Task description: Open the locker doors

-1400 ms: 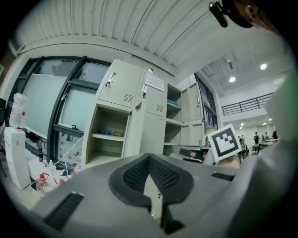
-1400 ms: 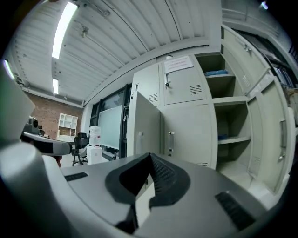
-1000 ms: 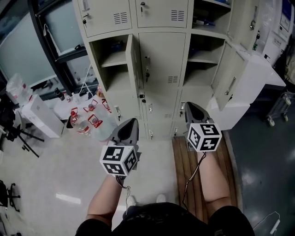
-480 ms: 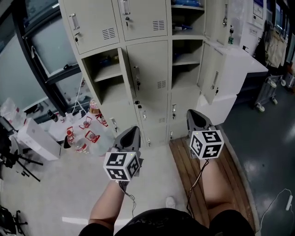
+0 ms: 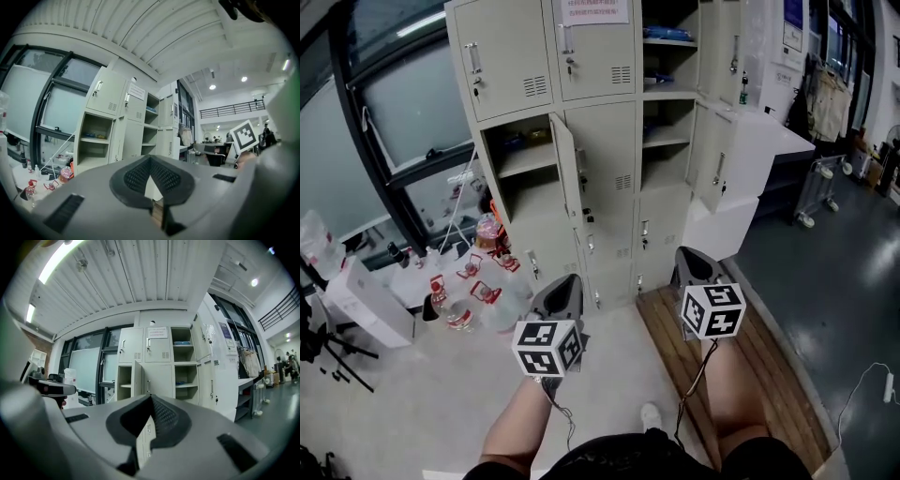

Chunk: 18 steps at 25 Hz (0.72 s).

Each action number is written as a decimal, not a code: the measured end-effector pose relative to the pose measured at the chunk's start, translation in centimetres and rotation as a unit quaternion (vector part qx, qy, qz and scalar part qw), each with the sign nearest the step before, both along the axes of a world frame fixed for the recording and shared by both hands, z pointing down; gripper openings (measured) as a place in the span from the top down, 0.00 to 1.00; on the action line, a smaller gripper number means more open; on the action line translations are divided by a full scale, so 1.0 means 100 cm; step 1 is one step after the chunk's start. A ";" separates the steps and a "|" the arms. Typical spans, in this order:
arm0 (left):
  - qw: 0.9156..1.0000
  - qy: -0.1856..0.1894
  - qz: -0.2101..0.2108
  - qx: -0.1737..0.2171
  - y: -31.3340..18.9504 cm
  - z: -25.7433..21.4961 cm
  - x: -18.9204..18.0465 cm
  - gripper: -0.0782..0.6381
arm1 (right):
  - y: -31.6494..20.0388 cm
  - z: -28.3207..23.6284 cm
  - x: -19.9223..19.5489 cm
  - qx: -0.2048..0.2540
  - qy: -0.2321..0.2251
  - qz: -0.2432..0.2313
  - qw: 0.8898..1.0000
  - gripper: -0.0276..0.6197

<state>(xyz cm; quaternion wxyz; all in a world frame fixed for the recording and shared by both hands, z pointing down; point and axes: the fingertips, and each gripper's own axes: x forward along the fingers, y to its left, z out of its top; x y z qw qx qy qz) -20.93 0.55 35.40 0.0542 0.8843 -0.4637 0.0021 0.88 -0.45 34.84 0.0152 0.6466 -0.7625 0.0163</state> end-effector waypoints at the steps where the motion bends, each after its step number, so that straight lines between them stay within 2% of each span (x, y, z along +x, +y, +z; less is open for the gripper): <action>1: 1.000 0.000 0.003 0.000 0.006 0.000 -0.005 0.89 | 0.008 0.000 -0.005 0.000 0.001 0.002 1.000 0.96; 9: 1.000 0.002 0.022 0.009 0.048 -0.005 -0.030 0.89 | 0.062 -0.002 -0.037 0.007 0.003 0.016 1.000 0.96; 18: 0.999 0.009 0.034 0.019 0.067 -0.017 -0.030 0.89 | 0.088 -0.009 -0.038 0.011 0.007 0.026 1.000 0.96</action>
